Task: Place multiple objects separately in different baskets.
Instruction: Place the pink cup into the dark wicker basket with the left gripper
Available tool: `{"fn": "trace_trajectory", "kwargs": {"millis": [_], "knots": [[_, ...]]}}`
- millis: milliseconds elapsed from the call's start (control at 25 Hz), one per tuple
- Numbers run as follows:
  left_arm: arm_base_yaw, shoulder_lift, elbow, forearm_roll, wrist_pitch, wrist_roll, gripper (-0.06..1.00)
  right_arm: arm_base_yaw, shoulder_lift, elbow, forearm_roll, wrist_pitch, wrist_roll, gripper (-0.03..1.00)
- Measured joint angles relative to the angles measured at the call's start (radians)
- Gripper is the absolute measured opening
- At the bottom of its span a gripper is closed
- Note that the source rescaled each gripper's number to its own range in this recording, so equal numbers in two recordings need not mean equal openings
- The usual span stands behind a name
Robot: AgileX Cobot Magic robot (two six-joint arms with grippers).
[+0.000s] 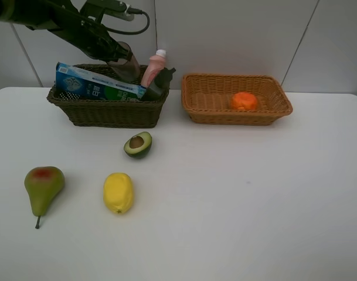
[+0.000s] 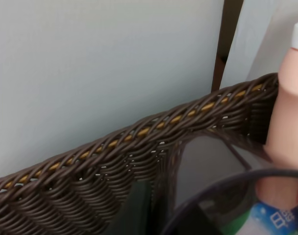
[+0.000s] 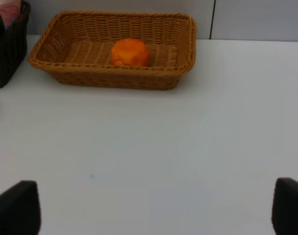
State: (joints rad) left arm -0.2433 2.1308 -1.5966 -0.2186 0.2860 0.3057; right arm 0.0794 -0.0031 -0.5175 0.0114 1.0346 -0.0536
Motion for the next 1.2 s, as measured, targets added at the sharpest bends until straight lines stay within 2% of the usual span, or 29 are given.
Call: {"fn": "trace_trajectory", "kwargs": {"millis": [120,200,320,400,440,560,840,1200], "knots": [[-0.006,0.002,0.0,0.0,0.001,0.0,0.07,0.0,0.0,0.0,0.0,0.0,0.0,1.0],[-0.006,0.003,0.0,0.0,0.007,0.0,0.25,0.0,0.0,0.0,0.0,0.0,0.0,1.0],[-0.006,0.003,0.0,0.001,0.008,0.001,0.65,0.0,0.0,0.0,0.0,0.0,0.0,1.0],[-0.006,0.003,0.0,0.006,0.008,0.001,0.82,0.0,0.0,0.0,0.0,0.0,0.0,1.0],[-0.006,0.003,0.0,0.012,0.008,0.001,0.87,0.0,0.0,0.0,0.0,0.0,0.0,1.0],[-0.006,0.003,0.0,0.033,0.008,0.005,0.92,0.0,0.0,0.0,0.0,0.0,0.0,1.0],[-0.006,0.003,0.0,0.056,0.01,0.044,0.92,0.0,0.0,0.0,0.0,0.0,0.0,1.0],[-0.006,0.003,0.0,0.055,0.097,0.044,0.92,0.0,0.0,0.0,0.0,0.0,0.0,1.0]]}}
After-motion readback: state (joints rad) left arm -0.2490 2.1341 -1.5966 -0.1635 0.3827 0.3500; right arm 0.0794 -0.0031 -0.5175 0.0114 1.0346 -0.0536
